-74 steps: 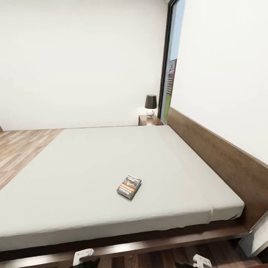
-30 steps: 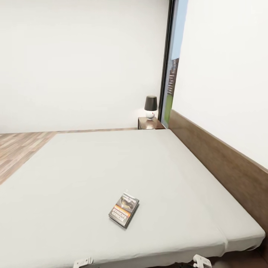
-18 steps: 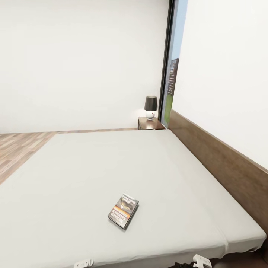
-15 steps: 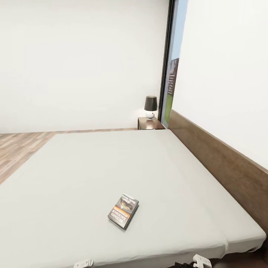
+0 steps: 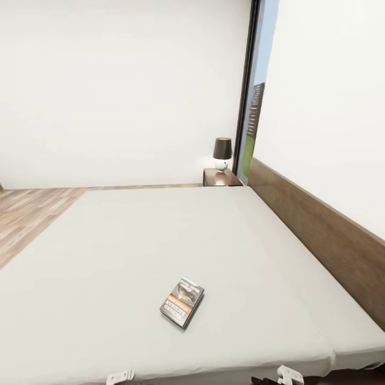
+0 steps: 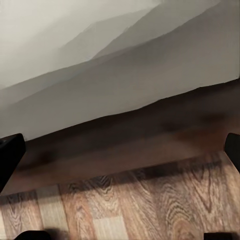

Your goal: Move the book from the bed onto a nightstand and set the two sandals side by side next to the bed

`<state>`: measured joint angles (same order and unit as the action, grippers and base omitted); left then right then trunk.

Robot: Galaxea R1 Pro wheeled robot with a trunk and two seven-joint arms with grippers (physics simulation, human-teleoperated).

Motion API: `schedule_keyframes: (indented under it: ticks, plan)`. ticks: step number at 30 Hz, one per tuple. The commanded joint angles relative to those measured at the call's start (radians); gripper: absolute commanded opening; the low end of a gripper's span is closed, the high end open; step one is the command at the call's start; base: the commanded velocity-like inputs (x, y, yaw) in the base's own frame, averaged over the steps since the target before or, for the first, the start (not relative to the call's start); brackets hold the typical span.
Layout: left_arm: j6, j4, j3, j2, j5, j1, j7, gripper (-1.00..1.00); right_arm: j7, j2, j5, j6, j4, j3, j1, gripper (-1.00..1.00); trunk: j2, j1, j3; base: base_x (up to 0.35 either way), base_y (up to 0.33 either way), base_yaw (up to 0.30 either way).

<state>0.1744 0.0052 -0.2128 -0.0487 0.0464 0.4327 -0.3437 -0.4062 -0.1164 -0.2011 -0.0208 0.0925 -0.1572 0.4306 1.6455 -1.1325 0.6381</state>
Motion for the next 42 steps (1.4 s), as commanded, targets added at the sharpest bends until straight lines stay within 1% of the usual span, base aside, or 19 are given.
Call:
schedule_keyframes:
  ticks: [1,10,42]
  plan:
    - [0.007,-0.076,-0.013,0.0,0.01,0.001,-0.001,1.0,-0.005,0.0,-0.004,-0.002,0.0,-0.005,0.0,1.0,0.0,0.0,0.001,0.0,0.0,0.082]
    - [0.006,-0.076,-0.012,0.0,0.009,0.001,-0.001,1.0,-0.005,0.0,-0.006,-0.002,0.0,-0.005,0.0,1.0,0.0,0.0,0.001,0.0,0.0,0.027]
    - [0.005,-0.076,-0.011,0.002,0.009,0.001,-0.001,1.0,-0.005,-0.002,-0.006,-0.003,0.0,-0.005,0.0,1.0,-0.224,0.123,-0.099,0.0,0.0,0.0]
